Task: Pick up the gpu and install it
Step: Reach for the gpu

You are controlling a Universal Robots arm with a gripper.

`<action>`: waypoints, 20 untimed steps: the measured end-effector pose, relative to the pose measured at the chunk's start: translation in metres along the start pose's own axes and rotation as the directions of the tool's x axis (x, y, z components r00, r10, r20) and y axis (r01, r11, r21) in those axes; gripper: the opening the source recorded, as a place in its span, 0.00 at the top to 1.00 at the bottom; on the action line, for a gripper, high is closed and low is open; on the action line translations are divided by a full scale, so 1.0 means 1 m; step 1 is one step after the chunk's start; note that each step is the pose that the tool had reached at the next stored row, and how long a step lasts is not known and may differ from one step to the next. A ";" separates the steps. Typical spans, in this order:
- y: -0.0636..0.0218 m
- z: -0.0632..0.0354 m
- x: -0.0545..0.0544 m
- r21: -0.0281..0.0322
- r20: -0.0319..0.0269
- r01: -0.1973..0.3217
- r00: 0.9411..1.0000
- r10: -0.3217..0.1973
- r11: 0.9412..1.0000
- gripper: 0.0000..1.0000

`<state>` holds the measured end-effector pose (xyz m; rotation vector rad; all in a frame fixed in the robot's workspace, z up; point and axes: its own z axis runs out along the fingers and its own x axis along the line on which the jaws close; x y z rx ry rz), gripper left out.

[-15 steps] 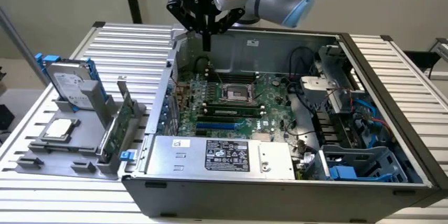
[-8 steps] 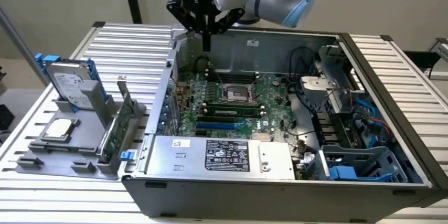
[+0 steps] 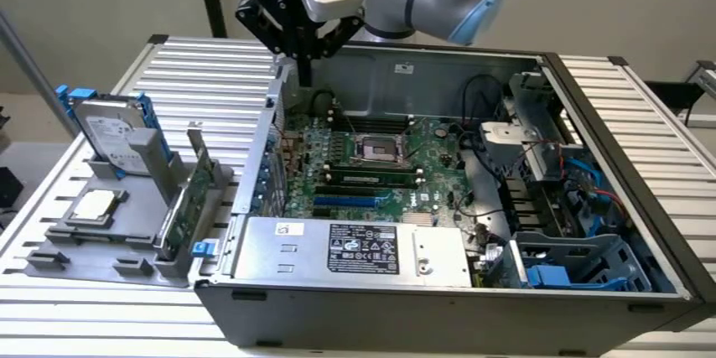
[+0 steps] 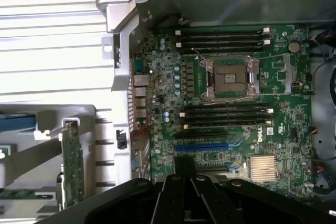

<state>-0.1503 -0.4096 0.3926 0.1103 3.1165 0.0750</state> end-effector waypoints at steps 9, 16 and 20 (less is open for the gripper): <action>-0.0143 -0.0015 0.040 0.000 0.005 0.000 1.000 0.000 1.000 0.89; -0.0258 -0.0027 0.071 -0.001 0.009 0.000 1.000 0.000 1.000 0.89; -0.0311 -0.0033 0.089 -0.001 0.010 0.000 1.000 0.000 1.000 0.89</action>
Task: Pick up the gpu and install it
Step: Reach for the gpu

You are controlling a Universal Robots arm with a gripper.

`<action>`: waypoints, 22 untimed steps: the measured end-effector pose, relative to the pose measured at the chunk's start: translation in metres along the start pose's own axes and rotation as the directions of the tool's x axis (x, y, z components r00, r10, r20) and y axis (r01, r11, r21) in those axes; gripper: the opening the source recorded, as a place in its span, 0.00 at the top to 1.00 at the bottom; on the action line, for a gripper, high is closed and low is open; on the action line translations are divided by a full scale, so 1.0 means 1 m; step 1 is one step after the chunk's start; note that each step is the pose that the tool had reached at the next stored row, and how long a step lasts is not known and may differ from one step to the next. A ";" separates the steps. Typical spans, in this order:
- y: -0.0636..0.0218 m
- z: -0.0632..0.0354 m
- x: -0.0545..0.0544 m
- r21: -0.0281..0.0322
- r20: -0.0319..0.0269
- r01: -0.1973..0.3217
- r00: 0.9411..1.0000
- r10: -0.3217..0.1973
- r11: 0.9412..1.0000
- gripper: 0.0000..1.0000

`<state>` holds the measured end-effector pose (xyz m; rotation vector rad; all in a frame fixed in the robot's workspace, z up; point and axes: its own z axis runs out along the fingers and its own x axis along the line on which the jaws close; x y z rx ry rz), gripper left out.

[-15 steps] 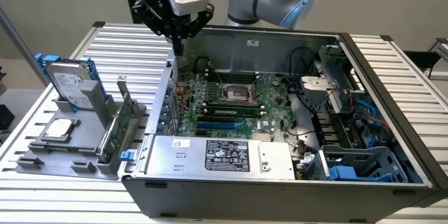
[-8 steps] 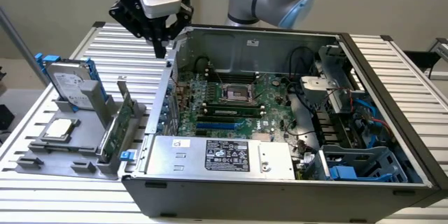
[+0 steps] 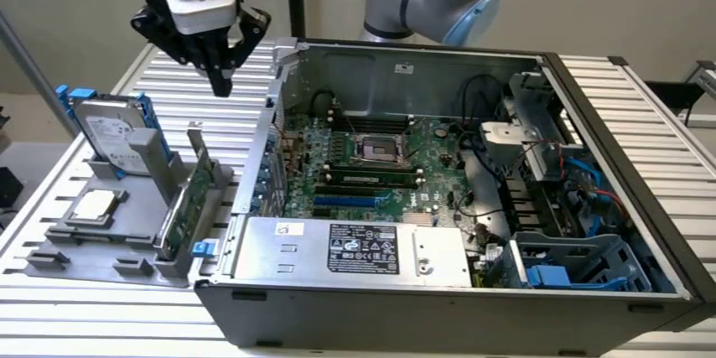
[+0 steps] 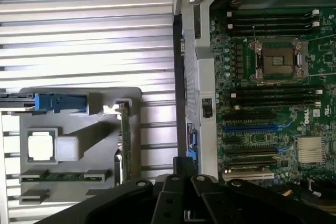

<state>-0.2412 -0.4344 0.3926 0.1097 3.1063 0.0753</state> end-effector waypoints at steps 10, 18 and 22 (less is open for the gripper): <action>-0.0082 0.0000 0.045 0.000 0.001 0.000 1.000 0.000 1.000 0.89; -0.0119 0.0017 0.081 0.001 0.001 0.000 1.000 0.000 1.000 0.89; -0.0121 0.0018 0.084 0.002 0.001 0.000 1.000 0.000 1.000 0.89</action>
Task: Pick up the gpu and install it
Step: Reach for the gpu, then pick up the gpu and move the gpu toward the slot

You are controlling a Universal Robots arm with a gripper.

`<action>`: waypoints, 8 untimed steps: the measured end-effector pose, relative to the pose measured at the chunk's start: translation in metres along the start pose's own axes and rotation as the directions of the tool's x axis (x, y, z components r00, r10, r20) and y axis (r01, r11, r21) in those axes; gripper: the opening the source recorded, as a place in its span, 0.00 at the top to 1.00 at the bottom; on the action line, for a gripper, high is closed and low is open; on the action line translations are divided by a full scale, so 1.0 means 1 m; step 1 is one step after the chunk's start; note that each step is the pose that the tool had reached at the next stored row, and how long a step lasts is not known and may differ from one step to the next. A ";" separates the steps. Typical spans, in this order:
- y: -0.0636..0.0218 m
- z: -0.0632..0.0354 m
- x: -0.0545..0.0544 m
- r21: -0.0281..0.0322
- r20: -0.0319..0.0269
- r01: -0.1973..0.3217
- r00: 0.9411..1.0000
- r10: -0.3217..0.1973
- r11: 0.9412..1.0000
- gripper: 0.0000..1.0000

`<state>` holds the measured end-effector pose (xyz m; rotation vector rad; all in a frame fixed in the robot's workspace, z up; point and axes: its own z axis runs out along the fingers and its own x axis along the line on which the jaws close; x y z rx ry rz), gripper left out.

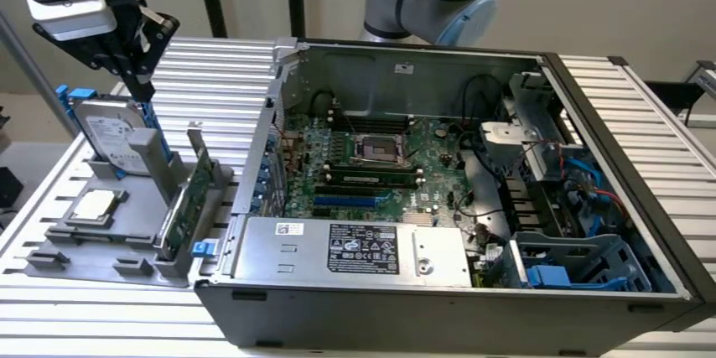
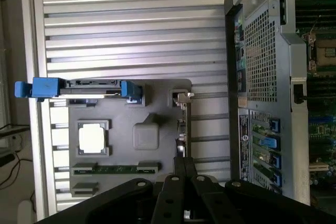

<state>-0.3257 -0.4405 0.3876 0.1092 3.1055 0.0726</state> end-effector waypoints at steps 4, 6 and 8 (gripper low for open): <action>0.0000 0.0000 0.000 0.000 0.000 0.000 1.000 0.000 1.000 0.89; 0.0000 0.0000 0.000 0.000 0.000 0.000 1.000 0.000 1.000 0.89; 0.0000 0.0000 0.000 0.000 0.000 0.000 1.000 0.000 1.000 0.89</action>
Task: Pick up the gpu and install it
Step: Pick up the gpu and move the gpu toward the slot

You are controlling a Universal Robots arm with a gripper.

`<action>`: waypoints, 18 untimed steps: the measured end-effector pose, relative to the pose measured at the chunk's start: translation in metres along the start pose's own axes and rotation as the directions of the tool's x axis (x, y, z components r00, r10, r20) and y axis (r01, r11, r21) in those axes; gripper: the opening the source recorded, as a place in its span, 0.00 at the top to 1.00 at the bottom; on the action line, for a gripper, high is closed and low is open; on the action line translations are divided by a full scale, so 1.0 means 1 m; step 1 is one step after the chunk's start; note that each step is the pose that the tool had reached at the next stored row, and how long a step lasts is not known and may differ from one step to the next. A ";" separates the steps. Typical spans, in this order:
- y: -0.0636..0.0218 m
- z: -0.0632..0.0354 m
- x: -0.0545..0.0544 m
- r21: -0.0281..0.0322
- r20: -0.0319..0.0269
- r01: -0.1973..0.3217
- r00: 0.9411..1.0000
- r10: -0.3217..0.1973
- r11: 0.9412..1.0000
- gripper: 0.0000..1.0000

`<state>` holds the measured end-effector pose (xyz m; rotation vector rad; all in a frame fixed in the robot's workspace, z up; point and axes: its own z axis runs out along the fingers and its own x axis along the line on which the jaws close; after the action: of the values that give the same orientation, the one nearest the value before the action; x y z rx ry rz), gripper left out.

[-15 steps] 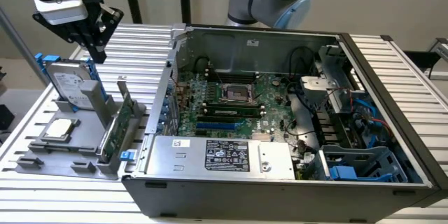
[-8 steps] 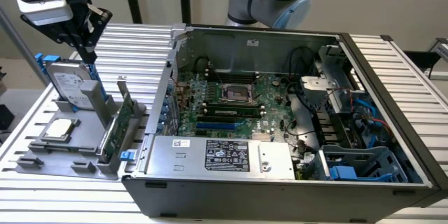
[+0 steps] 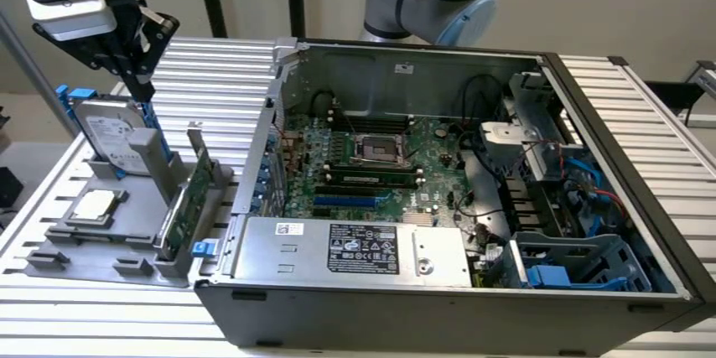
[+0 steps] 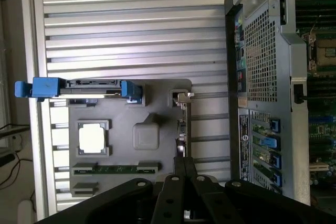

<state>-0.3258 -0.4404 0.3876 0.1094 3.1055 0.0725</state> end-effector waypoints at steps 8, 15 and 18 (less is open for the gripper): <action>-0.0030 0.0008 0.003 0.000 0.000 0.000 1.000 0.000 1.000 0.89; -0.0117 0.0051 0.006 0.000 0.000 0.000 1.000 0.000 1.000 0.76; -0.0141 0.0099 0.007 0.000 0.000 0.000 1.000 0.000 1.000 0.64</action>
<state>-0.3329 -0.4536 0.3769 0.1094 3.1055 0.0718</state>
